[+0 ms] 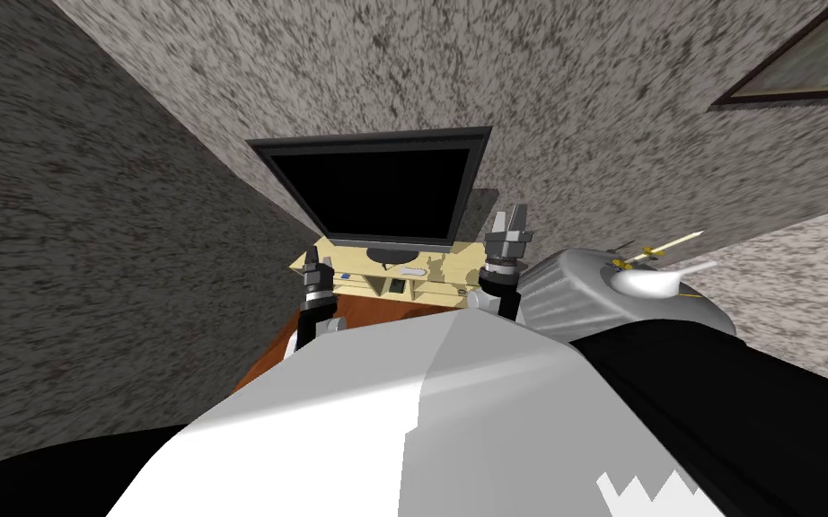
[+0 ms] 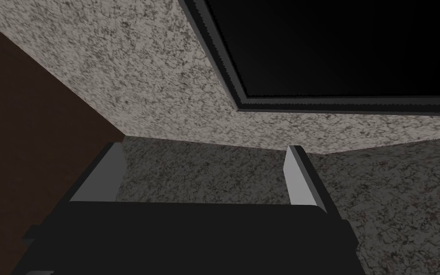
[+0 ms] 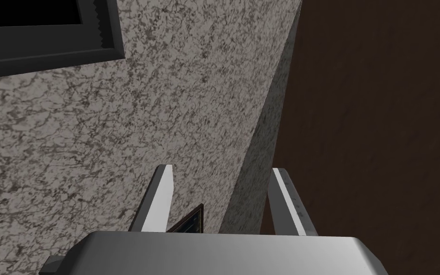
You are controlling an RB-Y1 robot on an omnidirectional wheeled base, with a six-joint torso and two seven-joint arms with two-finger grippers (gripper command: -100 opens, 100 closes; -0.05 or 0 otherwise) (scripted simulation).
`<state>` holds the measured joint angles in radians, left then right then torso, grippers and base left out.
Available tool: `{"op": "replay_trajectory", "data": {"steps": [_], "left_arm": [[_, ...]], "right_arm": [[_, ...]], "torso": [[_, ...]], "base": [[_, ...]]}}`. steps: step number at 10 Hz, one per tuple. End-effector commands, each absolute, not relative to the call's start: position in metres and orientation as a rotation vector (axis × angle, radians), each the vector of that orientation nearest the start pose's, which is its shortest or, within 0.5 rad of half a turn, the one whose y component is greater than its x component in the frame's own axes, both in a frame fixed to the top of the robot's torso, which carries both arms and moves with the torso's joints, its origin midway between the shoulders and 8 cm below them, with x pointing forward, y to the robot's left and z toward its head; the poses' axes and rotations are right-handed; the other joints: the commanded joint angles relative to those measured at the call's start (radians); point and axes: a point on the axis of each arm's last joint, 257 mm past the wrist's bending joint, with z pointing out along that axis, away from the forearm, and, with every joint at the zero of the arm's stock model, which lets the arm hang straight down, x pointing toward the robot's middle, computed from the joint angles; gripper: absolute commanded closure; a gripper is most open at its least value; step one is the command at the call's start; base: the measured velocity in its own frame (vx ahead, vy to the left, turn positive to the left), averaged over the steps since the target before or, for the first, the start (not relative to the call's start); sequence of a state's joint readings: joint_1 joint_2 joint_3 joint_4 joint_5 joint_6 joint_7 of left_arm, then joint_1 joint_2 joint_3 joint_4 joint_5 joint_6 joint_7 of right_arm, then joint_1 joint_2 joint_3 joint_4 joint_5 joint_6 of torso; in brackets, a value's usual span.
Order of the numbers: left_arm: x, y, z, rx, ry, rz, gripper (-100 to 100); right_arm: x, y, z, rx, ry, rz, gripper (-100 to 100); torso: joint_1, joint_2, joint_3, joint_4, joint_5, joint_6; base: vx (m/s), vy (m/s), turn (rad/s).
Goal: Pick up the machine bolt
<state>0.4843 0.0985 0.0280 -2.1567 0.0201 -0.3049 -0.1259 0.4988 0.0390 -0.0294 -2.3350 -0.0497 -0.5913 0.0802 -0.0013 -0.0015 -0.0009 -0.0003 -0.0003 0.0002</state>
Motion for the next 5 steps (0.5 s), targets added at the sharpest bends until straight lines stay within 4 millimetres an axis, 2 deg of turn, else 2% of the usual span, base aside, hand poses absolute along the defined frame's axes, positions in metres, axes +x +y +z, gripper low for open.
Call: {"op": "replay_trajectory", "data": {"steps": [1, 2, 5], "left_arm": [[0.403, 0.305, -0.087, -0.793, 0.986, -1.046, -100], [0.403, 0.305, -0.087, -0.793, 0.986, -1.046, -100], [0.426, 0.326, -0.120, -0.834, 1.084, -0.953, -100]], "right_arm": [[0.311, -0.293, 0.065, 0.565, 0.463, 1.254, 0], [0.311, -0.293, 0.065, 0.565, 0.463, 1.254, 0], [0.311, -0.293, 0.065, 0.565, 0.463, 1.254, 0]], "torso": [[0.000, 0.000, 0.000, 0.000, 0.000, 0.000], [0.000, 0.000, 0.000, 0.000, 0.000, 0.000], [0.000, 0.000, 0.000, 0.000, 0.000, 0.000]], "base": [[0.022, -0.028, -0.112], [0.015, -0.013, -0.022], [0.021, -0.020, -0.102]]}}
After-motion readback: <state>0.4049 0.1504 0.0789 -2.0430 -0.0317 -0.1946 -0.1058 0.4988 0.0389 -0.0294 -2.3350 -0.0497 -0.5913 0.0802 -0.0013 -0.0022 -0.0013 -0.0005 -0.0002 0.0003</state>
